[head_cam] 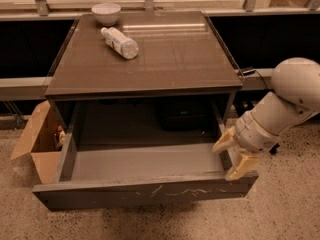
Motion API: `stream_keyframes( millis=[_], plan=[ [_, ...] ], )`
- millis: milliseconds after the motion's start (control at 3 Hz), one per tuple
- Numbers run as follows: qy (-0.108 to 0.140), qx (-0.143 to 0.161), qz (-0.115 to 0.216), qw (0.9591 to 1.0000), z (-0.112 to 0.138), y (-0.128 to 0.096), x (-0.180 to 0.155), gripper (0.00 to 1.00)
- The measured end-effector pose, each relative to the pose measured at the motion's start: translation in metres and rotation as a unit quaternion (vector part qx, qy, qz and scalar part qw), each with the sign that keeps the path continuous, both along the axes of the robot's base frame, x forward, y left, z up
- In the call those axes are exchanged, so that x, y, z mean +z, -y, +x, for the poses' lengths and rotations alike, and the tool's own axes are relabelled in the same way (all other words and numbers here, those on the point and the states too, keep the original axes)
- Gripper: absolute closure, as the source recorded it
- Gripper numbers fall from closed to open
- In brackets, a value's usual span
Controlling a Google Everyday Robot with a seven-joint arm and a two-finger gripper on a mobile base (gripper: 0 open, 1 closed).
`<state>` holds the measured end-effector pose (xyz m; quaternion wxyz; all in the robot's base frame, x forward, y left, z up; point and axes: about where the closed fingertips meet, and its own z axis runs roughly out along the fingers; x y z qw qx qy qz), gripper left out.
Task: Open top drawer
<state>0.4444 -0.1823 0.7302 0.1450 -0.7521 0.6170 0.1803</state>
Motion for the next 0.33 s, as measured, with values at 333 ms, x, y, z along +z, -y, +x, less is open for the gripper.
stream_keyframes(
  millis=[333],
  plan=[
    [0.027,-0.004,-0.001,0.9996,0.0008,0.0095,0.0227,0.01]
  ],
)
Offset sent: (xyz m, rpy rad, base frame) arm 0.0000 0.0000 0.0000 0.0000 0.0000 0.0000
